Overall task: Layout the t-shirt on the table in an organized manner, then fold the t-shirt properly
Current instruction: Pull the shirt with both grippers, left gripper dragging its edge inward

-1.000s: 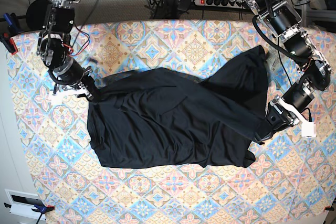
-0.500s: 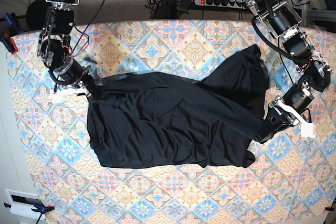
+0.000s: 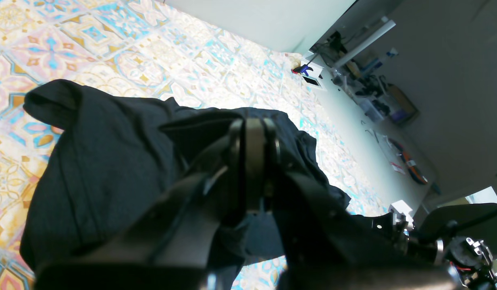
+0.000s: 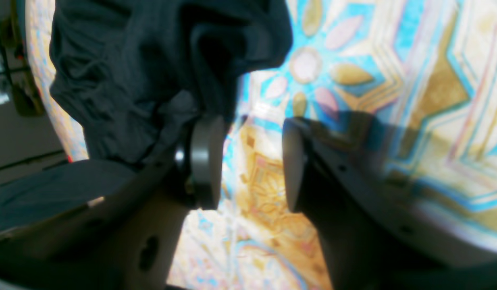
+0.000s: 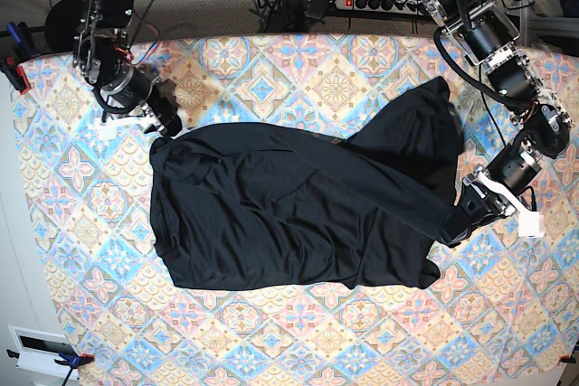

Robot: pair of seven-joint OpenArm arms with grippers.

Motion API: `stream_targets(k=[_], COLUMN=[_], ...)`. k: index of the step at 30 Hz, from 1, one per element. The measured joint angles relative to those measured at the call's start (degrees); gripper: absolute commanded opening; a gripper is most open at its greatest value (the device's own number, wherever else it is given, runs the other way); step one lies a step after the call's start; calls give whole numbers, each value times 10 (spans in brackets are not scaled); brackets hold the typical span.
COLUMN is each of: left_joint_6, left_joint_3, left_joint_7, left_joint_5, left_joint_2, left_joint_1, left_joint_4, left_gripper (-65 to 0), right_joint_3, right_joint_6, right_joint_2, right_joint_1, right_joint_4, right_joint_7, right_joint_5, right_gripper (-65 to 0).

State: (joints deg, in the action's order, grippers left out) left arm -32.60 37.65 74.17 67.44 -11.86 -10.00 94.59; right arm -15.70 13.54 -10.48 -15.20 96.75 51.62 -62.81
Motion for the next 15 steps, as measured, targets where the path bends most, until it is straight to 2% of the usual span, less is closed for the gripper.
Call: stream_targets(k=[7,15], left_joint_6=[0,0], left_joint_3=[0,0], left_joint_7=[0,0], left_joint_5=[0,2], left_joint_2=[0,1], left_joint_1=[0,0], left_joint_4=[0,0], left_gripper=[-650,-650], right_joint_3=[5,5], right_joint_6=[-2,-7], right_joint_2=[33,33], right_joint_1=[8,29], right_joint_4=[-1,-51], right_joint_7=[1,-4], right_joint_5=[0,-6], right_gripper=[-396,-396])
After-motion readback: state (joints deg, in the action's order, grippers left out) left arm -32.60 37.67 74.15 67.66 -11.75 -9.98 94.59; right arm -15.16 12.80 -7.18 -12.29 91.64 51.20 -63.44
